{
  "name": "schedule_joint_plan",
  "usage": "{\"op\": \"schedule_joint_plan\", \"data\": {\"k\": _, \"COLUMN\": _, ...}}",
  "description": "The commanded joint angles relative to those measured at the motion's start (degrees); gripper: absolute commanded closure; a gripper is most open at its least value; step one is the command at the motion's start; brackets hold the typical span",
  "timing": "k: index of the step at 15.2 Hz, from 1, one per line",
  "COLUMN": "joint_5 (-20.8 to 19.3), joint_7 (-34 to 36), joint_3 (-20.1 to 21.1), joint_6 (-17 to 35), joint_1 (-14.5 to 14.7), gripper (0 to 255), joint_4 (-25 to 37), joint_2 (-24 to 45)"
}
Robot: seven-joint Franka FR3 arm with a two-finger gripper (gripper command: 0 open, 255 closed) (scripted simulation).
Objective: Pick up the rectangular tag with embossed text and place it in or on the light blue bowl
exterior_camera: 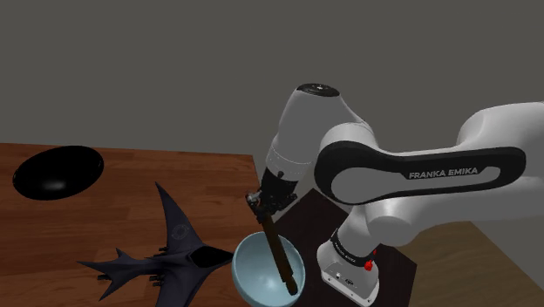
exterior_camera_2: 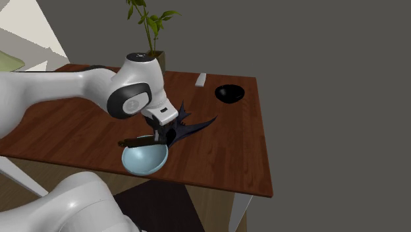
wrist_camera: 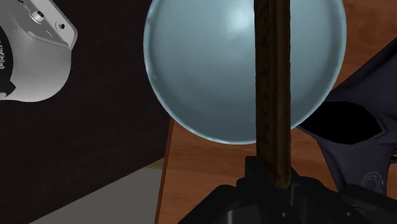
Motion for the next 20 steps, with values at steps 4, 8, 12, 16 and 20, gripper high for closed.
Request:
{"op": "schedule_joint_plan", "data": {"k": 4, "joint_5": 1.62, "joint_7": -0.54, "joint_3": 1.63, "joint_6": 4.89, "joint_1": 0.3, "gripper": 255, "joint_4": -2.64, "joint_2": 2.29}}
{"op": "schedule_joint_plan", "data": {"k": 8, "joint_5": 2.47, "joint_7": -0.75, "joint_3": 2.51, "joint_6": 7.34, "joint_1": 0.45, "gripper": 255, "joint_4": -3.78, "joint_2": 3.64}}
{"op": "schedule_joint_plan", "data": {"k": 12, "joint_5": 2.47, "joint_7": -0.75, "joint_3": 2.51, "joint_6": 7.35, "joint_1": 0.45, "gripper": 255, "joint_4": -3.78, "joint_2": 3.65}}
{"op": "schedule_joint_plan", "data": {"k": 16, "joint_5": 2.46, "joint_7": -0.74, "joint_3": 2.5, "joint_6": 7.33, "joint_1": 0.45, "gripper": 0, "joint_4": -3.78, "joint_2": 3.64}}
{"op": "schedule_joint_plan", "data": {"k": 20, "joint_5": 2.46, "joint_7": -0.74, "joint_3": 2.5, "joint_6": 7.33, "joint_1": 0.45, "gripper": 0, "joint_4": -3.78, "joint_2": 3.64}}
